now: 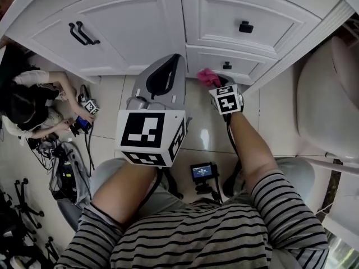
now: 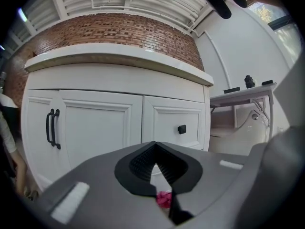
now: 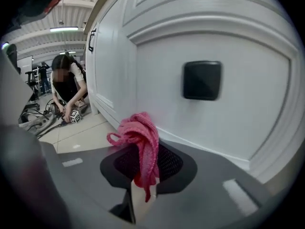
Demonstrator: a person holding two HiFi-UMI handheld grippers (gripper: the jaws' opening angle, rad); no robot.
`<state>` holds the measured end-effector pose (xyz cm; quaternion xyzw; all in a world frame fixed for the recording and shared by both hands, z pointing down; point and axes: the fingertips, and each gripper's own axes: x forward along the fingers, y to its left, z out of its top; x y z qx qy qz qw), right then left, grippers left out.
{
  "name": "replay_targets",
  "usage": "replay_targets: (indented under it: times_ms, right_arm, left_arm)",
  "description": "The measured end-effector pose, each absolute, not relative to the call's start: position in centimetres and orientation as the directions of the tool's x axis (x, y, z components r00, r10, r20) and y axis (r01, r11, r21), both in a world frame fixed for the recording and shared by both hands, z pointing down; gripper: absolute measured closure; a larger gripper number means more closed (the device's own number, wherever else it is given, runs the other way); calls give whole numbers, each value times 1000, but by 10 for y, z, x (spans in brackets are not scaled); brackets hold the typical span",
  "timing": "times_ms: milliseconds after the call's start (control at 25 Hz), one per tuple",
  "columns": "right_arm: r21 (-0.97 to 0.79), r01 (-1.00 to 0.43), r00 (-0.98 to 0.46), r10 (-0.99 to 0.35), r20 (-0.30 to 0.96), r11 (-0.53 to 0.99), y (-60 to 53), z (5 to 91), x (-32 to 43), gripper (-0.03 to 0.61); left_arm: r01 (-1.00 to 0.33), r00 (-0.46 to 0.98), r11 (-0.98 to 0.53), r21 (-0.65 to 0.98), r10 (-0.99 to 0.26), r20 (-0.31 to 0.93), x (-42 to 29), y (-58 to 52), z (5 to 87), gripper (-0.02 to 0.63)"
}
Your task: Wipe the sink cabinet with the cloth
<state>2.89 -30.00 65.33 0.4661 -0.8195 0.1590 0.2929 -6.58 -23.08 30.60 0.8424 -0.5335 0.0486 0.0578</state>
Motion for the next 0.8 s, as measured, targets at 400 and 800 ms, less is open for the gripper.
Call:
replay_targets:
  times_ms: [400,800]
  right_arm:
    - [-39,-997,28,-768,640,-69,-270,557,253,503]
    - [-390,-889,-327,-929,173,240,-133,330,157,503]
  left_arm:
    - [-894,439,-447,-27,-886,147,-47,-220,300,614]
    - [-899,437,-429,89,-890,131,-44,-132,300,614]
